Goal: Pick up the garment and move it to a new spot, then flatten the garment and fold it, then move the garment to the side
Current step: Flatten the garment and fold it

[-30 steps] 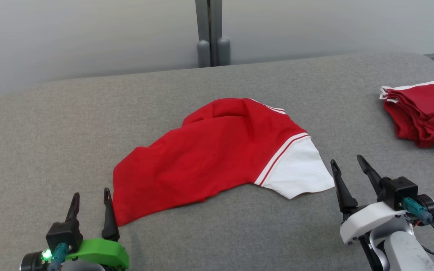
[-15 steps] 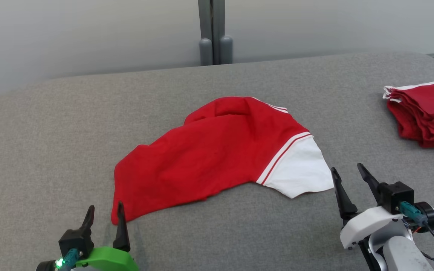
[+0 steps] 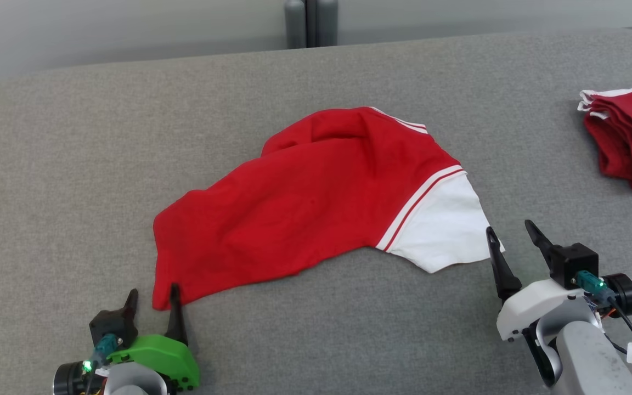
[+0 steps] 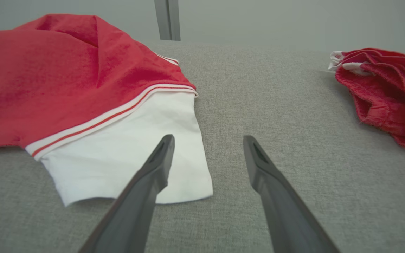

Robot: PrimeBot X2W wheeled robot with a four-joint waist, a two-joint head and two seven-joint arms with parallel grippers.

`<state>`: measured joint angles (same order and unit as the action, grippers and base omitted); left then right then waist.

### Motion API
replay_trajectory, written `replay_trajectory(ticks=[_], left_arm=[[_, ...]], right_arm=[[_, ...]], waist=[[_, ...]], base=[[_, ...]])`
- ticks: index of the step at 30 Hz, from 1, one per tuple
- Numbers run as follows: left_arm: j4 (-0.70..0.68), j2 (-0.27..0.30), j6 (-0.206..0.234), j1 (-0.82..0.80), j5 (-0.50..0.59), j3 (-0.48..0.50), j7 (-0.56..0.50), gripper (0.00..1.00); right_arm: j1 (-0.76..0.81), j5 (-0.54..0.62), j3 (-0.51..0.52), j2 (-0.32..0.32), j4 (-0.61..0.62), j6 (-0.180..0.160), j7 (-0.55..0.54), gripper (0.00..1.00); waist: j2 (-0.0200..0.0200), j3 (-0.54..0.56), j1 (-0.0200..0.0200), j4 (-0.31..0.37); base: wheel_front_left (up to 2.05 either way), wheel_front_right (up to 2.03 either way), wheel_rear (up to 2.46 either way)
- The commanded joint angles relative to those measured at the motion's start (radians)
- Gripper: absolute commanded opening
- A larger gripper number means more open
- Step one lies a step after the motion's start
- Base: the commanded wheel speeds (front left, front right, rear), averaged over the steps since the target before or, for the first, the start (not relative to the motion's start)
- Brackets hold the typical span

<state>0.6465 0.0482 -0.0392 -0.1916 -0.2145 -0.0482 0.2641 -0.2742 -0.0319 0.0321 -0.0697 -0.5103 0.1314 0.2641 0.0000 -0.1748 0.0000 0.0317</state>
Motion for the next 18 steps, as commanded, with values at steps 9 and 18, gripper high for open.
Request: replay_trajectory(ticks=[9,18], left_arm=[[0.09,0.004,-0.003,-0.055,0.011,-0.022,-0.005,1.0],[0.099,0.002,-0.016,-0.044,-0.006,-0.072,-0.008,1.0]], right_arm=[[-0.054,0.064,0.039,0.01,-0.075,-0.002,0.0,1.0],[-0.072,0.133,0.07,0.017,-0.213,-0.002,-0.002,1.0]], waist=[[0.0,-0.06,0.0,-0.008],[0.0,-0.066,0.0,-0.025]], base=[[0.0,0.0,0.0],[0.0,0.0,0.0]])
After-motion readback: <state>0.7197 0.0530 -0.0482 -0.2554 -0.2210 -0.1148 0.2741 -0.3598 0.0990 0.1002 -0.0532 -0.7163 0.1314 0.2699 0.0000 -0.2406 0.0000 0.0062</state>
